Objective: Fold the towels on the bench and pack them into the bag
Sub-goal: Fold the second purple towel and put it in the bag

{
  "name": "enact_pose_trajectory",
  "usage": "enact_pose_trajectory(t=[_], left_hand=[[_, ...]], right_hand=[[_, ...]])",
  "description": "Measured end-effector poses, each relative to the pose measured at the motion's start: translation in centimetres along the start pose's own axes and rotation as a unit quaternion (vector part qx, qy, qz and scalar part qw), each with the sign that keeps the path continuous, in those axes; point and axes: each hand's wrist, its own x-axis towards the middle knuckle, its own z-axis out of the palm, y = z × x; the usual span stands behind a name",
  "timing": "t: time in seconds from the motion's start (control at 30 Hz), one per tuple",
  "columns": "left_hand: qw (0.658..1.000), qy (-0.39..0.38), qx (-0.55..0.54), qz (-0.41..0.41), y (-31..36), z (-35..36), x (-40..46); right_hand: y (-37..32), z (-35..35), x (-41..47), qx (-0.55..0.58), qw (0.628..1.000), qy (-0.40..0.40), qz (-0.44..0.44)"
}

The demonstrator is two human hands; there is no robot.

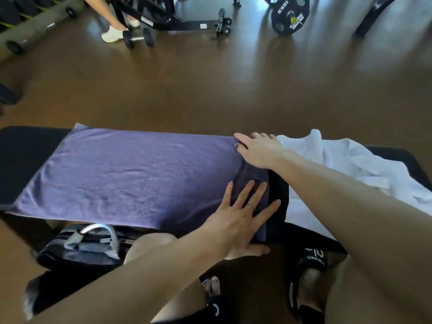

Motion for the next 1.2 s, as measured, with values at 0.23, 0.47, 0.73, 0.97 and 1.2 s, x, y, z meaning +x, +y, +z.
enact_pose_trajectory(t=[0.23,0.47,0.73,0.97,1.2], left_hand=[[0.999,0.049,0.02,-0.008,0.8,0.5,-0.4],[0.996,0.065,0.066,-0.001,1.1,0.1,-0.6],[0.979,0.149,0.123,0.068,0.6,-1.0,-2.6],[0.977,0.145,0.13,0.088,1.8,-1.6,-3.0],[0.978,0.122,0.139,0.099,2.7,-1.6,-2.6]], right_hand=[[1.6,-0.4,0.0,-0.044,0.995,0.006,0.084],[1.6,-0.6,0.3,0.095,0.987,0.064,0.111],[1.4,-1.5,0.8,0.322,0.924,0.144,0.149],[1.4,-1.6,0.3,0.241,0.946,0.17,0.131],[1.4,-1.7,-0.1,0.181,0.96,0.181,0.117]])
